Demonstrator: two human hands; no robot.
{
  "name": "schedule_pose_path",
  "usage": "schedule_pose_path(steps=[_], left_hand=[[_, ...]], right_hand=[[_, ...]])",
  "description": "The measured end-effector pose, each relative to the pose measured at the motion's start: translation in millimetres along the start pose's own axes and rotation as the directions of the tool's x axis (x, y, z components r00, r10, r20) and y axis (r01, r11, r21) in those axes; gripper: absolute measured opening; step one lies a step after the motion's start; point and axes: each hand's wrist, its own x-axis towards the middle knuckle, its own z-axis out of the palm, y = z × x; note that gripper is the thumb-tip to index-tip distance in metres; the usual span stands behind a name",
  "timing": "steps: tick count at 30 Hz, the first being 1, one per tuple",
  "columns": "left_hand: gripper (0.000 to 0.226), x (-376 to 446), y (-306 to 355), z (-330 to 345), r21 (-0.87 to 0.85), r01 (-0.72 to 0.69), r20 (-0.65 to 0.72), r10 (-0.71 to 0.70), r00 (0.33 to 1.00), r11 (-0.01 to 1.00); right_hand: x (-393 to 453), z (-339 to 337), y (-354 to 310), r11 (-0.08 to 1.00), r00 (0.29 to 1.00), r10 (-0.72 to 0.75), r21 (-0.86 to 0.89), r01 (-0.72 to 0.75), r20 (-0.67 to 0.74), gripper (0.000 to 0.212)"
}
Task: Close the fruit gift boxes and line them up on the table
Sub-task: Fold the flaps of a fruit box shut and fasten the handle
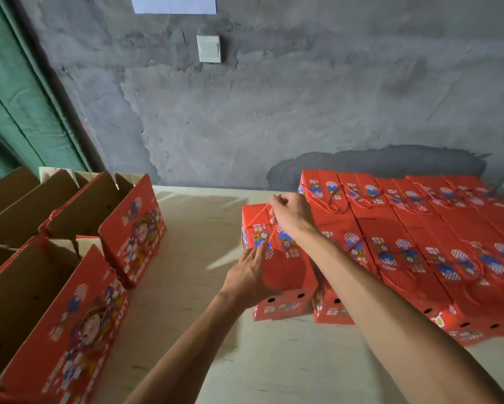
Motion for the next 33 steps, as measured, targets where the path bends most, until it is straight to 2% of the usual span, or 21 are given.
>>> schedule_pose_path(steps=[4, 10, 14, 17, 22, 26, 28, 33], left_hand=[[0.124, 52.1, -3.1, 6.6, -0.043, -0.009, -0.022, 0.008, 1.000, 0.999], [0.113, 138.5, -4.4, 11.4, -0.091, -0.015, -0.076, 0.008, 0.997, 0.996], [0.105, 190.4, -11.4, 15.2, -0.074, -0.013, -0.123, 0.004, 0.992, 0.997], [0.104, 219.5, -18.5, 21.0, -0.071, 0.009, -0.129, -0.018, 0.992, 0.997], [0.099, 257.5, -31.7, 27.0, -0.076, 0.021, -0.127, -0.031, 0.991, 0.997], [0.090, 276.1, -39.2, 30.2, -0.098, 0.034, -0.124, -0.046, 0.991, 0.995], [0.084, 283.0, -41.8, 31.2, -0.122, 0.040, -0.138, -0.057, 0.989, 0.992], [0.070, 288.1, -48.9, 37.2, -0.134, 0.017, -0.184, -0.041, 0.982, 0.991]], right_hand=[[47.2, -7.8, 8.1, 0.999, 1.000, -0.023, -0.033, 0.024, 0.014, 0.032], [121.2, -20.9, 13.2, 1.000, 1.000, -0.005, 0.015, 0.004, 0.031, 0.031], [162.1, -26.0, 21.4, 0.998, 0.999, 0.000, 0.065, -0.002, 0.035, 0.025], [188.5, -25.7, 28.4, 0.999, 0.998, -0.021, 0.027, 0.020, 0.065, 0.026], [217.8, -15.2, 46.1, 1.000, 0.999, 0.003, -0.030, -0.001, 0.054, 0.026], [231.9, -9.0, 56.4, 0.996, 0.997, 0.023, 0.081, -0.030, 0.080, 0.015], [236.9, -5.3, 60.0, 0.994, 0.996, 0.034, 0.099, -0.042, 0.083, 0.018], [238.6, 3.5, 72.2, 0.998, 0.998, 0.055, 0.016, -0.055, 0.042, 0.017]])
